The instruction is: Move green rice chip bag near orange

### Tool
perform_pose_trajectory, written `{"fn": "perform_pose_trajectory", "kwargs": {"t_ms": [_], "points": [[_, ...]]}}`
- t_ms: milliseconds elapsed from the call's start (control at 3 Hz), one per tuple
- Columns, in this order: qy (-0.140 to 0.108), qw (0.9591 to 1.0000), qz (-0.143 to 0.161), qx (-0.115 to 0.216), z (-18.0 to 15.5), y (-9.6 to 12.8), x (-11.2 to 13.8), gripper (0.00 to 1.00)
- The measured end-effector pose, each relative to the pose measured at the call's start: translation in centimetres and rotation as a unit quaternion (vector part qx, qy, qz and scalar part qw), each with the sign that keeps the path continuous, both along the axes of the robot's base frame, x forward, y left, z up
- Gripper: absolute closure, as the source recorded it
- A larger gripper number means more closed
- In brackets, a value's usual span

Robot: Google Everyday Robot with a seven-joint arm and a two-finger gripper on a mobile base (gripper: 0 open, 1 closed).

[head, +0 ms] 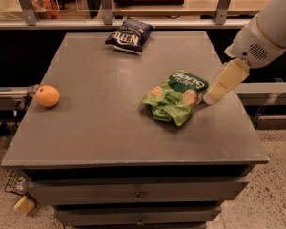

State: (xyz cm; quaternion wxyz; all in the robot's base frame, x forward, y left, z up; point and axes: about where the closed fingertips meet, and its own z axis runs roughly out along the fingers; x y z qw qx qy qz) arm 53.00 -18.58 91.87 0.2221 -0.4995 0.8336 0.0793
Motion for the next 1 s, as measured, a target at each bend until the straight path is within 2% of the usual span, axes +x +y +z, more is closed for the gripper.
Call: {"fn": "perform_pose_trajectory", "kwargs": {"t_ms": [333,667,1000], "points": [[0.017,0.9979,-0.046,0.043,-1.7,1.4,1.3,0.00],[0.027,0.9942,-0.074,0.073,-3.6,4.3,2.3,0.00],[0.031,0.9916,-0.087,0.091,-4.8,6.7,3.7,0.02]]}}
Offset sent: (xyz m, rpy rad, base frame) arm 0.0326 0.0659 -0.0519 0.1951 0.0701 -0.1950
